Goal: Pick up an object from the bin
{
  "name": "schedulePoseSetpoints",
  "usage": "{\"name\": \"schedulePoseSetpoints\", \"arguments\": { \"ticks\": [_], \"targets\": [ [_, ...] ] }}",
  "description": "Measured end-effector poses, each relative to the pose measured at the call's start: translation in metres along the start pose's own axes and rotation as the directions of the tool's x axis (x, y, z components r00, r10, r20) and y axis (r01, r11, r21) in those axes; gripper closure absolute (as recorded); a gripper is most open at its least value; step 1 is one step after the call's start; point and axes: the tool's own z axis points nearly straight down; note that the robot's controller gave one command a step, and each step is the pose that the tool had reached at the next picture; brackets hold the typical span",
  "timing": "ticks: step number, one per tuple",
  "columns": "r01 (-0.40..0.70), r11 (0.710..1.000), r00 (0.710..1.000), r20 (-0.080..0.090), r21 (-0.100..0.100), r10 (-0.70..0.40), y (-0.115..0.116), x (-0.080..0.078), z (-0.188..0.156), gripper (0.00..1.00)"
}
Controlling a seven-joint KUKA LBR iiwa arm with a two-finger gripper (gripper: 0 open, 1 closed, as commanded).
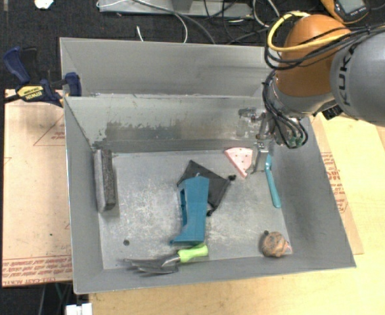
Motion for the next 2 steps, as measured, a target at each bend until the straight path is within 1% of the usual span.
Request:
{"name": "schedulePoseSetpoints", "arguments": {
  "ticks": [1,2],
  "targets": [
    [0.001,1.0,1.0,0.007,0.0,-0.001,0.0,-0.001,-0.005,0.0],
    [0.058,0.998,0.998,0.008,0.001,-0.058,0.026,0.068,0.034,0.0]
  ]
}}
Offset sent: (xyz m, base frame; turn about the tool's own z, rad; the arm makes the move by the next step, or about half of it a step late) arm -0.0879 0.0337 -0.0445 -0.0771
